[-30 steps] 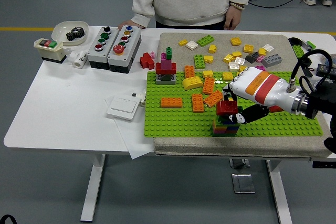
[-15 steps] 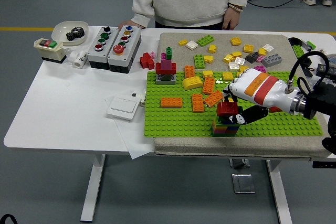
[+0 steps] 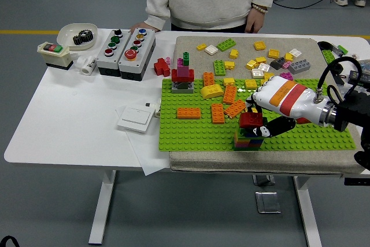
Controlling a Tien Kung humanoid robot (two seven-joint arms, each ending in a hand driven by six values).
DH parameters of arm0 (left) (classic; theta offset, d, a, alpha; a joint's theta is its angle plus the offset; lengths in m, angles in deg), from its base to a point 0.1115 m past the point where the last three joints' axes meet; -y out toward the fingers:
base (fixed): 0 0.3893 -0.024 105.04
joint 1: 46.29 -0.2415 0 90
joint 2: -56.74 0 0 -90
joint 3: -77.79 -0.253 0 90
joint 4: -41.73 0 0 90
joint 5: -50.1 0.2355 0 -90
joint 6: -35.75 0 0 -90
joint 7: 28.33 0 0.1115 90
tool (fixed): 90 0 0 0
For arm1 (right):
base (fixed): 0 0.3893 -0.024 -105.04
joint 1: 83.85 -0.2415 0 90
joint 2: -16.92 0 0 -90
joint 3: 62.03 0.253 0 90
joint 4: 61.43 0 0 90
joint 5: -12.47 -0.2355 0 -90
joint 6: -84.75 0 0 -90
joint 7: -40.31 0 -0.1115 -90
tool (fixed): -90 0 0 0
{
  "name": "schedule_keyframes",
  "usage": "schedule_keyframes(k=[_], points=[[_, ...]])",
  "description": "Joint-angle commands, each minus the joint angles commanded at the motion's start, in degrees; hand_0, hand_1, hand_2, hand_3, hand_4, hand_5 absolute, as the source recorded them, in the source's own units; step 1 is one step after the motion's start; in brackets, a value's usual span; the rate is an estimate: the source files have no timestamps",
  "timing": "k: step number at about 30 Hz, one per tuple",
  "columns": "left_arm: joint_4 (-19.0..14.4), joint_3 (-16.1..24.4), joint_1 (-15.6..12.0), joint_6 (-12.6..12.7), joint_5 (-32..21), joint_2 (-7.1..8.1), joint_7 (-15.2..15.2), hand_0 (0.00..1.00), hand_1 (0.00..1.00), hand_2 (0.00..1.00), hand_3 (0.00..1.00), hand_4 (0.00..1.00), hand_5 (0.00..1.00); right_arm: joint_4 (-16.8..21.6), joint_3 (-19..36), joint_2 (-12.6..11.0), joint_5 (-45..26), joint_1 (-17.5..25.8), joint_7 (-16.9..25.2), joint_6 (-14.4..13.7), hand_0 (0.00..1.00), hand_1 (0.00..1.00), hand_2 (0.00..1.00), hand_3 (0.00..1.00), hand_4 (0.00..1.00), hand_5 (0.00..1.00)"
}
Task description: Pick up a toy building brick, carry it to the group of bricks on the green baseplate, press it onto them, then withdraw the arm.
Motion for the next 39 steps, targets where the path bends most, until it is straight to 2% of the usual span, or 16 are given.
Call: schedule_keyframes(k=[9, 10, 39], points=[[0.01, -0.02, 0.03, 0.0, -0.03, 0.02, -0.01, 0.668, 0.727, 0.734, 0.589, 0.672, 0.661, 0.0, 0.39, 0.02, 0.34, -0.01, 0.29, 0.49, 0.274, 0.31, 0.434, 0.481, 0.759, 0.521], [0.01, -0.03, 0.04, 0.0, -0.03, 0.02, -0.01, 0.669, 0.726, 0.734, 0.587, 0.671, 0.661, -0.03, 0.43, 0.03, 0.4, 0.0, 0.31, 0.54, 0.279, 0.351, 0.459, 0.5, 0.772, 0.515], [-0.02, 0.08, -0.01, -0.11, 0.33, 0.06, 0.03, 0.667, 0.726, 0.733, 0.588, 0.672, 0.662, -1.08, 1.1, 0.31, 1.2, 0.32, 0.04, 0.45, 0.293, 0.383, 0.496, 0.542, 0.809, 0.512]])
